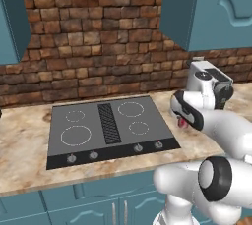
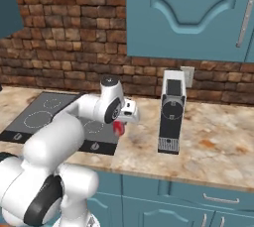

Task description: Four empty soda cans are scattered around the kitchen. Gather all the cans and cluster them next to the stove for recycling.

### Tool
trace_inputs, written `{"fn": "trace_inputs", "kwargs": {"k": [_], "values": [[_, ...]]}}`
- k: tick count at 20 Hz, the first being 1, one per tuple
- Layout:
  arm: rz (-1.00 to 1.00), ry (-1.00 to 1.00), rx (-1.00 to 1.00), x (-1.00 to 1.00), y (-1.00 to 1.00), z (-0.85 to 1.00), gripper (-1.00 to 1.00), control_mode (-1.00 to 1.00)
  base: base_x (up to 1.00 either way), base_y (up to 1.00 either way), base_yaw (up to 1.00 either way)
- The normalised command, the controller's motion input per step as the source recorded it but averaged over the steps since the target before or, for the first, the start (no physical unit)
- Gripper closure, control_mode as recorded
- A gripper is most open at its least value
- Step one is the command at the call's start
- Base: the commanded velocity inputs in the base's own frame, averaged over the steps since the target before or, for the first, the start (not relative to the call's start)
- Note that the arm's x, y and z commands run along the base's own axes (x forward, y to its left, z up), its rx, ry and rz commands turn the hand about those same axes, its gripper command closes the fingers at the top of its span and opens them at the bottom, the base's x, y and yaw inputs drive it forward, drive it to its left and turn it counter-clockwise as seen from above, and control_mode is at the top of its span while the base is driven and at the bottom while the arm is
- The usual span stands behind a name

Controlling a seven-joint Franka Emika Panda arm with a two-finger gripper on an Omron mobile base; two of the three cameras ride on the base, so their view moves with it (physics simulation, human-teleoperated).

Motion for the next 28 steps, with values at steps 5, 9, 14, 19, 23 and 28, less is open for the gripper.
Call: {"fn": "trace_inputs", "kwargs": {"k": [5,9,14,19,23,28], "values": [[0.00,0.03,0.00,0.74,0.00,-0.08,1.00,-1.00,0.00,0.00,0.00],[0.00,0.05,0.01,0.74,-0.01,-0.02,1.00,-1.00,0.00,0.00,0.00],[0.00,0.08,0.04,0.73,-0.09,-0.01,1.00,-1.00,0.00,0.00,0.00],[0.00,0.03,0.03,0.62,-0.12,-0.13,1.00,-1.00,0.00,0.00,0.00],[0.00,0.00,0.00,0.45,-0.03,-0.26,1.00,-1.00,0.00,0.00,0.00],[0.00,0.00,0.00,0.33,0.00,-0.39,1.00,-1.00,0.00,0.00,0.00]]}}
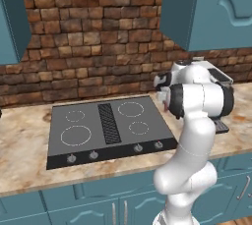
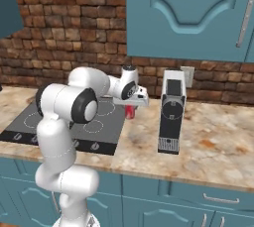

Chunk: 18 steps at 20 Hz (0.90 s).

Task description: Four empty soda cans are scattered around the kitchen. Gather all the cans and cluster them next to the stove for recycling.

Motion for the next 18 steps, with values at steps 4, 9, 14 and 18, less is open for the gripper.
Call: {"fn": "trace_inputs", "kwargs": {"k": [4,9,14,18], "values": [[0.00,-0.02,0.01,0.28,-0.03,-0.41,1.00,-1.00,0.00,0.00,0.00],[0.00,-0.01,0.00,0.12,0.00,-0.45,1.00,-1.00,0.00,0.00,0.00],[0.00,0.01,0.00,0.02,0.00,-0.15,1.00,-1.00,0.00,0.00,0.00],[0.00,0.00,0.00,0.00,0.00,0.00,-1.00,-1.00,0.00,0.00,0.00]]}}
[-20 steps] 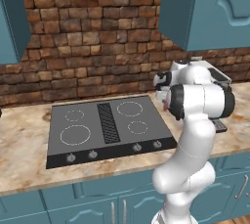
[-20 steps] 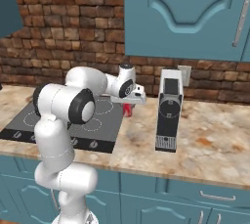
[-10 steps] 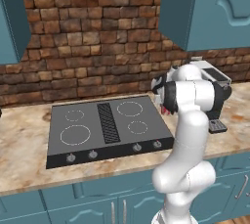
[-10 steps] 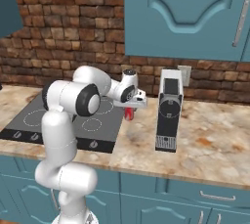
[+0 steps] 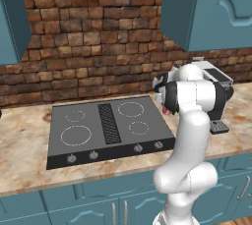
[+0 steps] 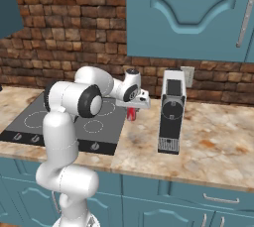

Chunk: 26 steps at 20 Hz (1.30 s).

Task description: Four empty soda cans are scattered around the kitchen. Gather all the cans and cluster them next to the stove for recycling.

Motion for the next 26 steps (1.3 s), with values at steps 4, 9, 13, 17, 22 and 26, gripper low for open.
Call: {"fn": "trace_inputs", "kwargs": {"k": [4,9,13,17,22,26], "values": [[0.00,0.00,0.00,0.00,0.00,0.00,-1.00,-1.00,0.00,0.00,0.00],[0.00,0.00,0.00,-0.06,0.00,0.00,-1.00,-1.00,0.00,0.00,0.00],[0.00,-0.01,0.00,-0.35,0.00,0.00,-1.00,-1.00,0.00,0.00,0.00],[0.00,-0.05,0.00,-0.57,0.00,0.00,-1.00,-1.00,0.00,0.00,0.00],[0.00,-0.03,0.00,-0.67,0.01,0.00,-1.00,-1.00,0.00,0.00,0.00],[-0.03,0.00,0.00,-0.86,0.21,0.00,-1.00,-1.00,0.00,0.00,0.00]]}}
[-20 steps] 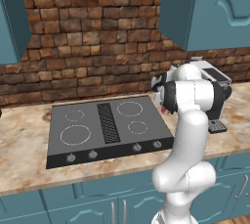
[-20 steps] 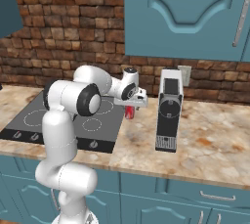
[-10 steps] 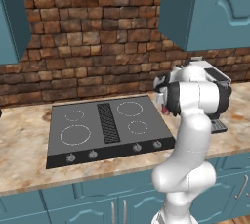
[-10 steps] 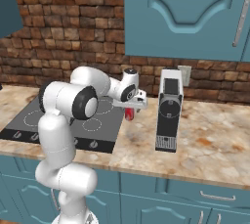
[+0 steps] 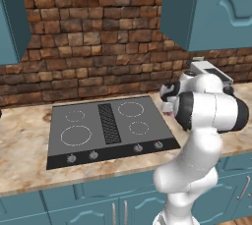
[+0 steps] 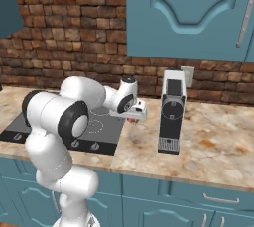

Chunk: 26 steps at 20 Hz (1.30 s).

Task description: Four empty soda cans are scattered around the kitchen. Gather all the cans and cluster them next to the stove for recycling.

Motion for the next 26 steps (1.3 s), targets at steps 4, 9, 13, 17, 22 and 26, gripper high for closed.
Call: {"fn": "trace_inputs", "kwargs": {"k": [4,9,13,17,22,26], "values": [[-0.01,0.00,0.00,-0.82,0.34,0.25,-1.00,-1.00,0.00,0.00,0.00],[0.00,0.00,0.00,-0.73,0.58,0.35,-1.00,-1.00,0.00,0.00,0.00],[0.00,0.00,0.05,-0.71,0.10,0.39,-1.00,-1.00,0.00,0.00,0.00],[0.00,0.00,0.03,-0.45,0.20,0.48,-1.00,-1.00,0.00,0.00,0.00],[0.00,0.00,0.00,-0.43,0.25,0.44,-1.00,-1.00,0.00,0.00,0.00],[0.00,0.03,0.00,-0.27,0.37,0.22,-1.00,-1.00,0.00,0.00,0.00]]}}
